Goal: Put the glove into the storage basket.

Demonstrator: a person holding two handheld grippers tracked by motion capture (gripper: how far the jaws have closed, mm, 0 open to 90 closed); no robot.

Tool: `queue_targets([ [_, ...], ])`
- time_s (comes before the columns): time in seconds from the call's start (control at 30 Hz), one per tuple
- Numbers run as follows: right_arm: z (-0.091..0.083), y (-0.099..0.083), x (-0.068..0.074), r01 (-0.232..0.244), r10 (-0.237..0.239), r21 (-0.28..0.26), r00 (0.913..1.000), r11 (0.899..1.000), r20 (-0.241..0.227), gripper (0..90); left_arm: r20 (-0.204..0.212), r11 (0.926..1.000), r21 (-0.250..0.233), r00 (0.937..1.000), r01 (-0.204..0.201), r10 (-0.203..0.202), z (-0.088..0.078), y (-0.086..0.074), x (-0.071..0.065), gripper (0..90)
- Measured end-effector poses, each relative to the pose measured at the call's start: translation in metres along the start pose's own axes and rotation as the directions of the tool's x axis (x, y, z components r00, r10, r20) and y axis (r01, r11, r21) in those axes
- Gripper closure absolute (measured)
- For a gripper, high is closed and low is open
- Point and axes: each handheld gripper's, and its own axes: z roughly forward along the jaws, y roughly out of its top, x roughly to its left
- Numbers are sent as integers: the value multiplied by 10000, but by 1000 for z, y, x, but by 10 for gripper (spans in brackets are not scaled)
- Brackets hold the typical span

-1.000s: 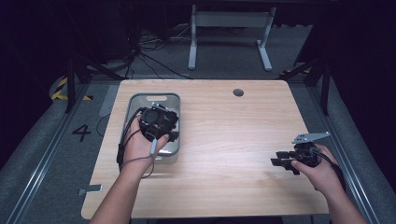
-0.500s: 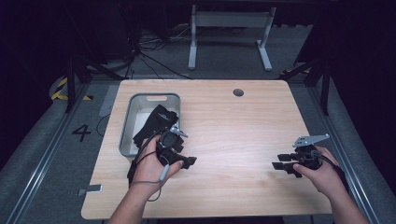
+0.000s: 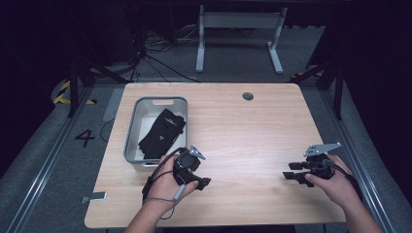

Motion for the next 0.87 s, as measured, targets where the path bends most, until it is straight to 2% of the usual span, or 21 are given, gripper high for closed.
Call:
queue_targets([
  [0.07, 2, -1, 0, 50, -50, 4, 10000, 10000, -27, 502, 174, 9999, -57, 9998, 139, -138, 5, -3, 0, 360],
  [0.13, 4, -2, 0, 121, -121, 26, 9999, 9999, -69, 501, 300, 10000, 10, 9995, 74, -75, 11, -5, 0, 355],
  [0.23, 7, -3, 0, 163, -163, 12, 9998, 9999, -96, 493, 356, 9996, -97, 9990, 265, -261, 18, -8, 1, 347],
  [0.3, 10, -4, 0, 151, -151, 54, 9998, 9999, -129, 488, 255, 9994, -321, 9996, 155, -147, 21, -10, 3, 361],
  [0.43, 13, -5, 0, 234, -233, 121, 9997, 9997, -44, 479, 114, 9986, 37, 9986, 525, -525, 25, -13, 9, 349],
  [0.57, 14, -5, 0, 271, -271, 119, 9996, 9996, -12, 477, -57, 9983, 183, 9985, 550, -549, 30, -16, 9, 327],
  [0.73, 15, -5, 0, 316, -316, 126, 9995, 9994, 27, 477, -50, 9980, 173, 9982, 603, -602, 36, -19, 13, 285],
  [0.87, 15, -4, -1, 264, -264, 19, 9996, 9997, 79, 476, 77, 9976, 255, 9979, 640, -642, 33, -20, 12, 304],
])
